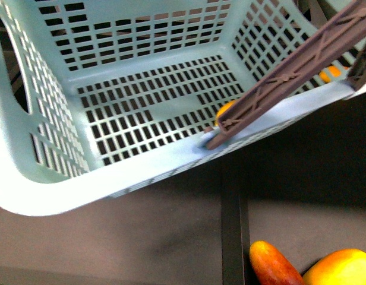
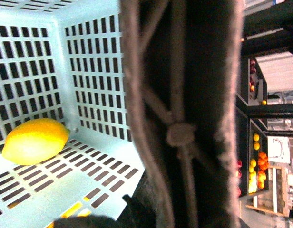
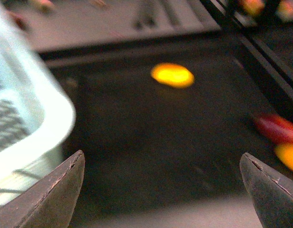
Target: Pick lemon and mango into basket
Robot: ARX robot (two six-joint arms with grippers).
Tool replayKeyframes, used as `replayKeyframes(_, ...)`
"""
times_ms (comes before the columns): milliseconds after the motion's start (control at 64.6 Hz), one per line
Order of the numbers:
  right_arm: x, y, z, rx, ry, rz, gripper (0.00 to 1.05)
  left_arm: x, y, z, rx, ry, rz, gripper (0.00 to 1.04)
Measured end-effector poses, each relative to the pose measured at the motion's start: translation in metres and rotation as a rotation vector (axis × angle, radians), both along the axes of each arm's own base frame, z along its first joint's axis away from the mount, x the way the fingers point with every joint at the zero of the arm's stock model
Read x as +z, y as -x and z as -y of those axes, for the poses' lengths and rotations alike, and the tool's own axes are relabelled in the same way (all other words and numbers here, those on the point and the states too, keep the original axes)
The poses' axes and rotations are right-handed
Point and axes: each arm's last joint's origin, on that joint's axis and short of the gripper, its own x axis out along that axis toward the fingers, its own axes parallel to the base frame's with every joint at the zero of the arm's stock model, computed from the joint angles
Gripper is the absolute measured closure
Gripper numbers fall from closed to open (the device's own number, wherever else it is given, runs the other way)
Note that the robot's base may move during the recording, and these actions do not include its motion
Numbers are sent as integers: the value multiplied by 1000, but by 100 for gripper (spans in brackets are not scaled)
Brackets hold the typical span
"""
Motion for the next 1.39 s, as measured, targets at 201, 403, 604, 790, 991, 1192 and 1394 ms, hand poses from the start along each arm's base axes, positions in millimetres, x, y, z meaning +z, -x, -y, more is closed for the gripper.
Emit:
replayKeyframes(201, -29, -44, 55, -134, -20, -130, 9, 0, 3, 3, -20, 9, -7, 100)
replayKeyframes(403, -83, -62, 75, 41, -40, -333, 9, 0, 1, 2, -3, 1, -1, 100)
replayKeyframes(604, -118, -63, 75, 354, 63, -461, 9, 0, 1, 2, -2, 1, -1, 100)
replayKeyframes(790, -133, -63, 69, 658, 164, -544, 9, 0, 1, 2, -8, 4, -3, 100)
replayKeyframes(991, -149, -68, 59, 942, 390, -571, 9, 0, 1, 2, -10, 5, -4, 100)
replayKeyframes(1192, -167, -70, 49, 1173, 560, -527, 9, 0, 1, 1, -1, 1, -1, 100)
replayKeyframes(1394, -176, -70, 38, 1346, 583, -450, 9, 0, 1, 2, -7, 4, -3, 100)
